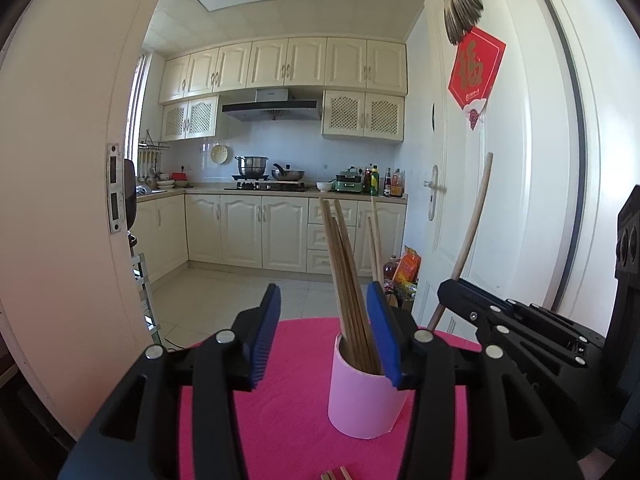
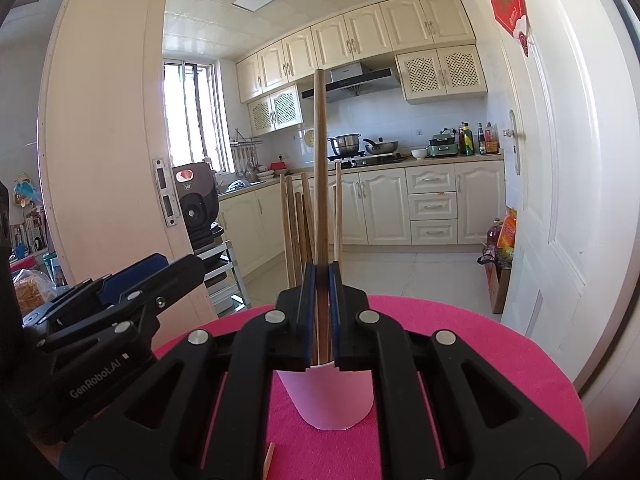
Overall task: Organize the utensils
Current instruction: 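Open the left tool in the cup while the right tool releases its chopstick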
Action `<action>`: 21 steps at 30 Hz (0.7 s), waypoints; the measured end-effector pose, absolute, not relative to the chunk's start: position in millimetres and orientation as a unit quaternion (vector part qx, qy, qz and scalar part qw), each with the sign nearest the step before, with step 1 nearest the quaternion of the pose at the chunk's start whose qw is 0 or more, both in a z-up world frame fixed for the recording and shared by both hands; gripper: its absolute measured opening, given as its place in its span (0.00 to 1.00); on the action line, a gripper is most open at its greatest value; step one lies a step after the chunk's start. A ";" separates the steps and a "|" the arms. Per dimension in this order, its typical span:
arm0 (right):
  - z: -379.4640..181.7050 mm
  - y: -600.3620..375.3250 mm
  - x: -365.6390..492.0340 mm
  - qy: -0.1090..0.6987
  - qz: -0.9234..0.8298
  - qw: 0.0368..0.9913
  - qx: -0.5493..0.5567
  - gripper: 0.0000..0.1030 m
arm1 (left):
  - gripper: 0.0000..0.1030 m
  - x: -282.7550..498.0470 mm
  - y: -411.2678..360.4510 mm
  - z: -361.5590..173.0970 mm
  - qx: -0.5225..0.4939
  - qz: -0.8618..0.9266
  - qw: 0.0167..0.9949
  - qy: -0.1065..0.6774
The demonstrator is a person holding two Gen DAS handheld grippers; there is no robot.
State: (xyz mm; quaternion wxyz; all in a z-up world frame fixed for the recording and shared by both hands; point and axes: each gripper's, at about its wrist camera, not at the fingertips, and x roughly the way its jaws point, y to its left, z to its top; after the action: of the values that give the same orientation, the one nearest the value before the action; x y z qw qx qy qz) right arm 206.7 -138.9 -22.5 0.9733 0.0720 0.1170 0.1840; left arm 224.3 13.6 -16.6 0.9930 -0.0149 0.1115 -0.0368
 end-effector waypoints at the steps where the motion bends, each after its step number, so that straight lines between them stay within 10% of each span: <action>1: -21.3 -138.8 205.1 0.116 0.182 0.974 0.072 0.11 | 0.44 222.3 14.3 -15.8 -0.015 -0.036 0.993 0.111; 6: -13.5 -138.9 192.0 0.104 0.181 0.976 0.067 0.44 | 0.43 211.1 16.9 -11.1 -0.017 -0.035 0.993 0.110; 21: 5.0 -150.9 144.4 0.090 0.171 0.979 0.060 0.47 | 0.44 166.1 14.1 1.3 -0.012 -0.030 0.993 0.117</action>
State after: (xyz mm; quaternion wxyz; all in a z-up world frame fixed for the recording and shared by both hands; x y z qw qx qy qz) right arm 144.4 -150.9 5.0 0.9793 0.0605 0.0895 0.1712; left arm 166.1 14.1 1.3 0.9926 -0.0123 0.1168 -0.0304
